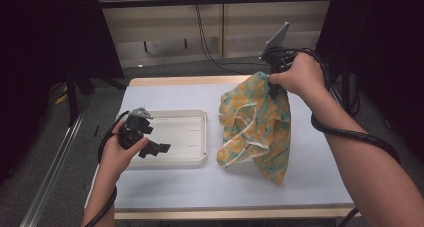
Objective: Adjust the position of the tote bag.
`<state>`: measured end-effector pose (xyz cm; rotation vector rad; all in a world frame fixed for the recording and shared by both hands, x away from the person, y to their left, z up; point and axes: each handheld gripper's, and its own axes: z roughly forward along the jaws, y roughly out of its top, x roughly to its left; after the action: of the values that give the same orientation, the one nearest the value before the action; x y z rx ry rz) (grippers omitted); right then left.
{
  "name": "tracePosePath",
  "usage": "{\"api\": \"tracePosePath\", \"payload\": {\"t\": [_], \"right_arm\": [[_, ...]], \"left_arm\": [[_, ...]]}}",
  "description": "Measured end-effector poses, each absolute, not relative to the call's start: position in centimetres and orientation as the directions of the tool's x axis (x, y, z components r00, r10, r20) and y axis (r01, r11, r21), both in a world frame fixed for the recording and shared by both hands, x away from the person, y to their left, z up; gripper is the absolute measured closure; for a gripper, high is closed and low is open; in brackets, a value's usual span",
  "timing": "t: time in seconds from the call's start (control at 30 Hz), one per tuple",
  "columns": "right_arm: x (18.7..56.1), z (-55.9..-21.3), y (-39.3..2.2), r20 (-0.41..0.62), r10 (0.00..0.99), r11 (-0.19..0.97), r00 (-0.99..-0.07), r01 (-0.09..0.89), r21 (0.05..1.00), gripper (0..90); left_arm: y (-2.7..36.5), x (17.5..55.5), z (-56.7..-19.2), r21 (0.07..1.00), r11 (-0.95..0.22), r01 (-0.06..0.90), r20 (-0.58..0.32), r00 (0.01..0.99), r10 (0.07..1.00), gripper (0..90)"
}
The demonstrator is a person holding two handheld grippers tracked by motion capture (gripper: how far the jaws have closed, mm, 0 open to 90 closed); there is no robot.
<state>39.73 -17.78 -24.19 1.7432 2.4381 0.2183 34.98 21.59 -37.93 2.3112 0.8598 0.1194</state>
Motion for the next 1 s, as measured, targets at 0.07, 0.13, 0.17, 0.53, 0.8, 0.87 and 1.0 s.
{"api": "tracePosePath", "payload": {"t": [0.07, 0.13, 0.17, 0.53, 0.8, 0.87, 1.0], "right_arm": [[39.8, -24.2, -17.7, -0.012, 0.96, 0.277, -0.28, 0.943, 0.186, 86.2], [39.8, -24.1, -17.7, 0.024, 0.977, 0.203, -0.211, 0.961, 0.189, 79.7], [39.8, -24.1, -17.8, 0.036, 0.977, 0.199, -0.21, 0.961, 0.191, 79.6], [39.7, -25.2, -18.2, 0.078, 0.987, 0.12, -0.138, 0.973, 0.199, 76.2], [39.7, -25.6, -18.5, 0.057, 0.982, 0.167, -0.181, 0.967, 0.195, 90.0], [39.8, -25.7, -18.8, 0.077, 0.98, 0.167, -0.184, 0.968, 0.189, 90.0], [39.9, -25.7, -19.1, 0.085, 0.971, 0.205, -0.224, 0.961, 0.184, 90.0]], "left_arm": [[21.7, 35.1, -37.9, 0.61, -0.573, 0.547, -0.13, 0.782, 0.609, 3.3], [21.7, 35.1, -37.9, 0.607, -0.575, 0.548, -0.13, 0.782, 0.609, 3.4], [21.7, 35.0, -37.9, 0.607, -0.573, 0.551, -0.13, 0.78, 0.612, 3.4], [21.6, 35.0, -38.0, 0.606, -0.574, 0.551, -0.13, 0.78, 0.612, 3.5], [21.5, 35.1, -38.1, 0.598, -0.577, 0.556, -0.13, 0.778, 0.615, 3.7], [21.5, 35.1, -38.1, 0.598, -0.575, 0.558, -0.13, 0.776, 0.618, 3.7], [21.6, 35.0, -38.0, 0.599, -0.575, 0.557, -0.129, 0.776, 0.617, 3.7]]}}
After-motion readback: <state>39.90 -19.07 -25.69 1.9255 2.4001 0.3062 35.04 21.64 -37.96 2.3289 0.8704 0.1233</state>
